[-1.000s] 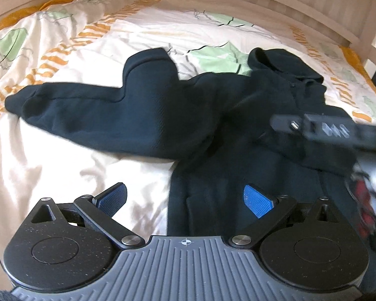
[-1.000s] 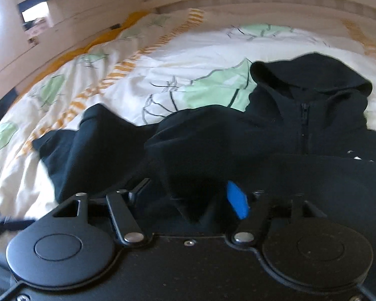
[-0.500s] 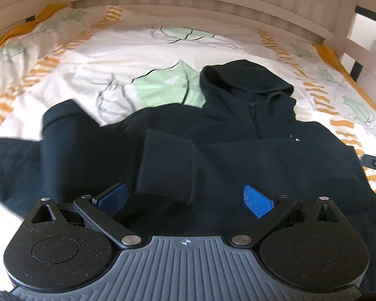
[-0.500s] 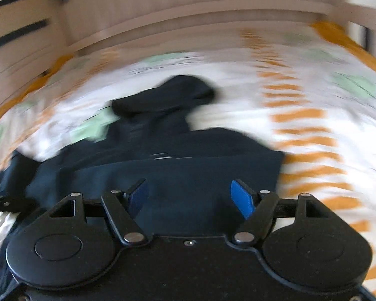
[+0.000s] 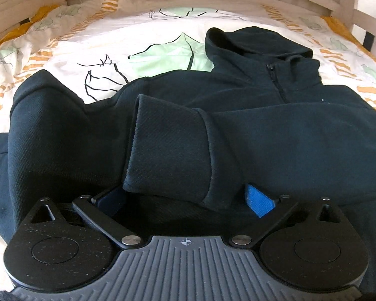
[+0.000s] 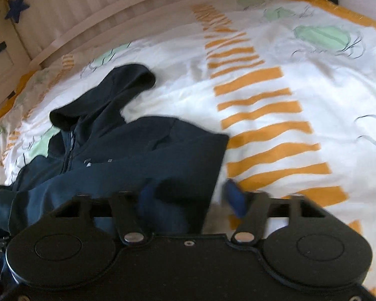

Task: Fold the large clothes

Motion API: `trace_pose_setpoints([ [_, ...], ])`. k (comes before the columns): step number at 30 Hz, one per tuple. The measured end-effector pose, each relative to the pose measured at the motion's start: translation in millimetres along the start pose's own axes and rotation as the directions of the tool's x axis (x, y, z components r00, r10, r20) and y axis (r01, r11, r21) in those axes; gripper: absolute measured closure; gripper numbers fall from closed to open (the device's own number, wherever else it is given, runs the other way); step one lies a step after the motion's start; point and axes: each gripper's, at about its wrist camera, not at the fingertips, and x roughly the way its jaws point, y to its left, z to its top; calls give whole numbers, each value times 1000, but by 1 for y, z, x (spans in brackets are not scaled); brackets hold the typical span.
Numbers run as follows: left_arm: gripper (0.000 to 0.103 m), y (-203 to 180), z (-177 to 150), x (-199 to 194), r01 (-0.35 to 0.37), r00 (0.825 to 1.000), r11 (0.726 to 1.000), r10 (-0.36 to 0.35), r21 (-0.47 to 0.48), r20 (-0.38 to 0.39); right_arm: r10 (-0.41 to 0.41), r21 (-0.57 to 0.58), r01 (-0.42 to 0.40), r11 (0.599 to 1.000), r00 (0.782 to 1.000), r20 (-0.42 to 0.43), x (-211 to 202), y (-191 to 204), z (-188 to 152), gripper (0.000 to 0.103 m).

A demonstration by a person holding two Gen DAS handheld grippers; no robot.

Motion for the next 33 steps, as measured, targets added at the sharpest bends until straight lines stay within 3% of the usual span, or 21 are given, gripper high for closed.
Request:
trace_pose_setpoints([
  [3,1,-2,0,-4,18,1000,1000,-18,-17,5,-43,-81,43,996,999,-5,5,13,-1,81],
  [7,1,-15,6,-9,41,998,999,-40,-10,46,-112,-187,109,976,994,-5,10,22,13,85],
  [10,0,-19,2,0,37,999,999,-37,2,20,-150,-227,136,964,988,-45,22,20,14,84],
  [11,0,-19,-1,2,38,999,999,-38,-6,33,-161,-243,147,959,986,-39,21,22,14,81],
  [12,0,-18,-4,2,40,998,999,-39,-15,53,-177,-254,165,953,984,-24,18,24,14,66],
  [14,0,-19,-6,3,35,997,999,-34,-14,69,-208,-269,208,940,978,28,5,30,13,50],
  [16,0,-21,-5,3,24,997,1000,-24,-5,69,-194,-292,212,933,977,91,-15,38,8,43],
  [18,0,-23,-4,5,17,997,1000,-17,-2,69,-150,-332,185,925,980,129,-34,50,-2,26],
  [22,0,-23,-4,6,14,997,1000,-13,-6,73,-101,-394,130,910,991,94,-44,67,-26,24],
  [26,0,-23,-3,6,16,998,1000,-15,-9,63,-225,-468,209,859,974,21,-22,65,-53,23],
  [29,0,-19,1,5,33,998,999,-33,-16,46,-226,-370,219,903,974,23,-26,47,-54,11],
  [33,0,-6,4,-10,92,995,994,-90,-56,44,-241,-300,245,922,969,49,-43,41,-47,10],
])
